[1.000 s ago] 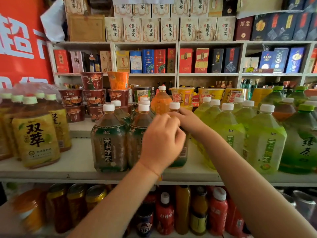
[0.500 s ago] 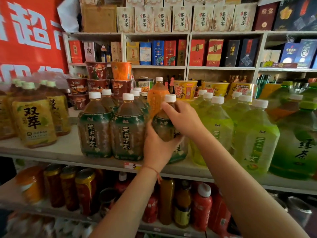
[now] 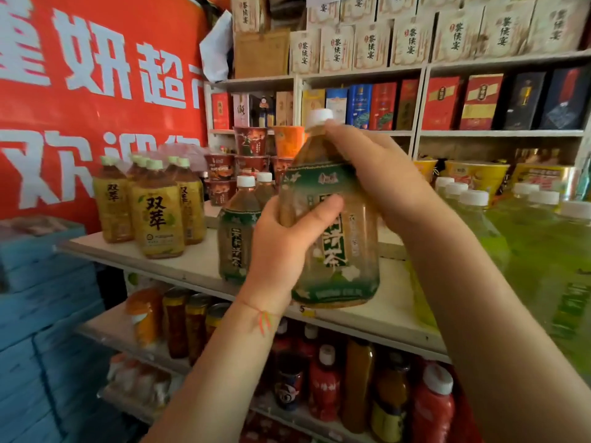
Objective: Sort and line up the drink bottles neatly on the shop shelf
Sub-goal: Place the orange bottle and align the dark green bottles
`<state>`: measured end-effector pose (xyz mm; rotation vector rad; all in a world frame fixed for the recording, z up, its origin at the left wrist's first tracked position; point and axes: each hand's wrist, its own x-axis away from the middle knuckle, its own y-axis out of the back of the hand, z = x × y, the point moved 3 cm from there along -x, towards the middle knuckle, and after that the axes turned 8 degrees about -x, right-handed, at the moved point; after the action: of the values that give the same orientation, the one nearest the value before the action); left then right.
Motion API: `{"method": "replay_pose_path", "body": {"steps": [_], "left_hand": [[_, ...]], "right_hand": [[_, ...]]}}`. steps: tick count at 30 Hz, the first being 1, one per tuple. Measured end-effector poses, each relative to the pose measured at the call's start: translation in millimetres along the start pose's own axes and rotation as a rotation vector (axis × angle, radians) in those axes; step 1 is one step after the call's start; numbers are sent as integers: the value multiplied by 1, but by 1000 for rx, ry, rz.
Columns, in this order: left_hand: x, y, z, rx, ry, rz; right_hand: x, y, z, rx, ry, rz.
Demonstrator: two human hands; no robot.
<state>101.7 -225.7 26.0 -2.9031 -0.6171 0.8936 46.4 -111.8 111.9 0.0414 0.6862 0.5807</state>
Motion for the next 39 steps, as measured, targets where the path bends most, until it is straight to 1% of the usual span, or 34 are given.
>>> {"method": "replay_pose_path", "body": {"steps": [2, 4, 6, 9, 11, 15, 20, 21, 23, 24, 26, 31, 34, 39], "left_hand": [[-5, 31, -6, 37, -1, -16], [-12, 71, -9, 58, -5, -88], [-22, 113, -7, 55, -9, -154], [-42, 172, -4, -31, 1, -260], [-59, 203, 7, -129, 26, -292], [-105, 236, 43, -221, 126, -183], [-162, 238, 97, -316, 234, 20], [-170, 237, 106, -314, 254, 70], [-186, 233, 123, -234, 303, 174], [-193, 232, 131, -182, 326, 213], [-207, 230, 145, -127, 333, 288], [-231, 224, 158, -112, 362, 395], [-240, 212, 162, -112, 388, 411], [-245, 182, 157, -230, 372, 443]], "right_hand": [[-10, -19, -5, 66, 35, -37], [-24, -37, -14, 142, 74, -88], [-41, -59, -21, 236, 88, -92], [-68, -93, -29, 390, 92, -73], [-91, -116, -36, 503, 72, -24], [-142, -154, -47, 716, 13, 74], [-189, -181, -65, 778, -101, 153], [-198, -182, -69, 836, -125, 184], [-217, -180, -80, 995, -213, 284], [-224, -180, -84, 1044, -277, 345], [-236, -180, -92, 1081, -373, 407], [-261, -181, -105, 1231, -412, 487], [-272, -171, -110, 1219, -436, 471], [-273, -133, -114, 1155, -504, 358]]}}
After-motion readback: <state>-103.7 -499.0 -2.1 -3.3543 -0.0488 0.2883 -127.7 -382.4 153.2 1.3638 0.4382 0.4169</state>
